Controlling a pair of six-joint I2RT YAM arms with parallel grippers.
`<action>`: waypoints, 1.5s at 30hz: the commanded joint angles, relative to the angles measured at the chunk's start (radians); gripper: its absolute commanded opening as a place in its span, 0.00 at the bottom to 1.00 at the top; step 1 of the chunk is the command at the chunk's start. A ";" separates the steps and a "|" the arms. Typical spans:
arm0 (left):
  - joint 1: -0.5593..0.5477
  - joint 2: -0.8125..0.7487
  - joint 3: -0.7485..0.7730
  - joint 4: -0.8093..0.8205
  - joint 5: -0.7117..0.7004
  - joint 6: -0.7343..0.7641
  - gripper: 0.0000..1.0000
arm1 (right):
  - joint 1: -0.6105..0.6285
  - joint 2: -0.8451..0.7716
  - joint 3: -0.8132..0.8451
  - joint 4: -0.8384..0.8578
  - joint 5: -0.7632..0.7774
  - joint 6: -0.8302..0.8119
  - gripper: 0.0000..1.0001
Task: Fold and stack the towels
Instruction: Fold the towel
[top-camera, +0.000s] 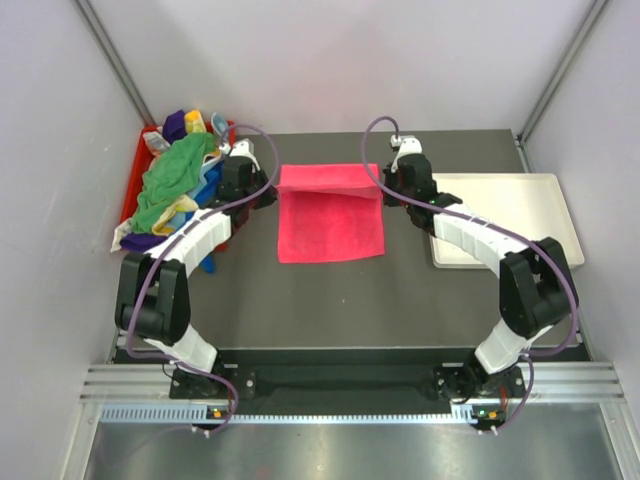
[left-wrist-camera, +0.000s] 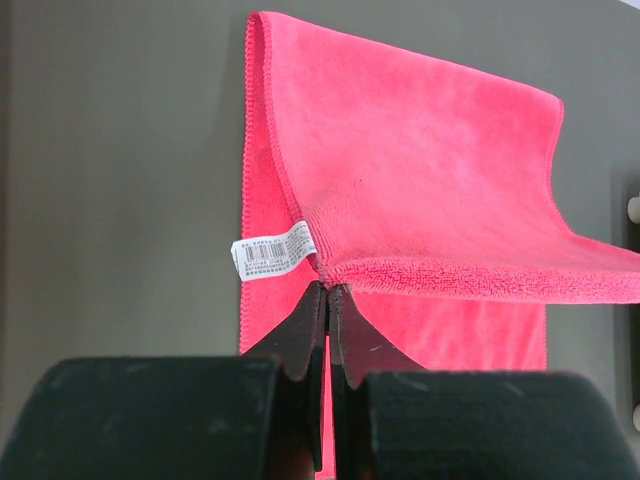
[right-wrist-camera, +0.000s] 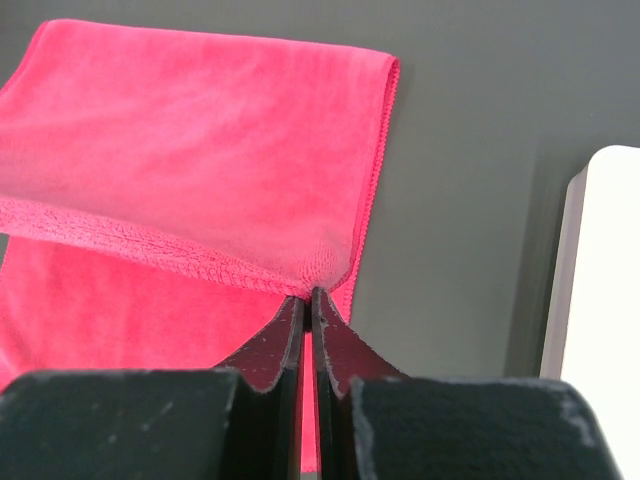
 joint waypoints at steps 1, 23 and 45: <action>0.023 -0.056 -0.031 0.000 -0.079 0.022 0.00 | -0.010 -0.056 -0.006 -0.013 0.067 -0.017 0.00; 0.002 -0.106 -0.111 0.003 -0.067 0.025 0.00 | -0.007 -0.104 -0.079 -0.006 0.076 -0.003 0.00; -0.021 -0.112 -0.168 -0.003 -0.088 -0.002 0.00 | 0.003 -0.110 -0.131 0.002 0.062 0.001 0.00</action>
